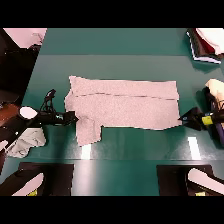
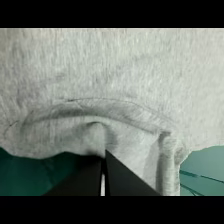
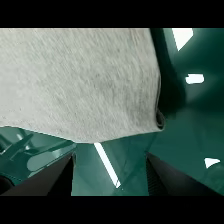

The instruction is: Fold the shirts.

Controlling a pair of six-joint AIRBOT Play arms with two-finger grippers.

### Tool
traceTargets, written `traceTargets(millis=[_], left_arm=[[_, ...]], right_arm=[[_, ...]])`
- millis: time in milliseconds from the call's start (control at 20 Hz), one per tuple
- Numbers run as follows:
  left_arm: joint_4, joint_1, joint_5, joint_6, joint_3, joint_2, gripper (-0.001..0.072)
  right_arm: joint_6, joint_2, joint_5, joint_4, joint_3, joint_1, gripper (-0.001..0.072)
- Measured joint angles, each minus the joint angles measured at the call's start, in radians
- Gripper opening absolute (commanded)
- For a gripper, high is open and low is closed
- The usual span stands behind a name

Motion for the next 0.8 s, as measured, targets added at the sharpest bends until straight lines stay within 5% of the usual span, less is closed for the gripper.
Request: traceTargets(millis=[50, 350, 450, 550, 800], left_arm=[[0.0, 0.0, 0.0, 0.0, 0.004, 0.0, 0.0022], [-0.001, 0.0, -0.017, 0.002, 0.013, 0.0, 0.0022], [-0.001, 0.0, -0.02, 0.002, 0.014, 0.0, 0.0022], [-0.001, 0.0, -0.022, 0.002, 0.014, 0.0, 0.0021], [0.026, 0.0, -0.086, 0.006, 0.014, 0.029, 0.0019]], right_arm=[[0.001, 0.002, -0.027, 0.01, -0.029, 0.009, 0.0436], [0.018, 0.01, -0.158, 0.045, -0.103, 0.093, 0.0424], [0.021, 0.011, -0.175, 0.047, -0.109, 0.106, 0.0152], [0.026, 0.011, -0.184, 0.045, -0.111, 0.111, 0.0012], [0.016, 0.035, -0.164, 0.018, -0.114, 0.117, 0.0011]])
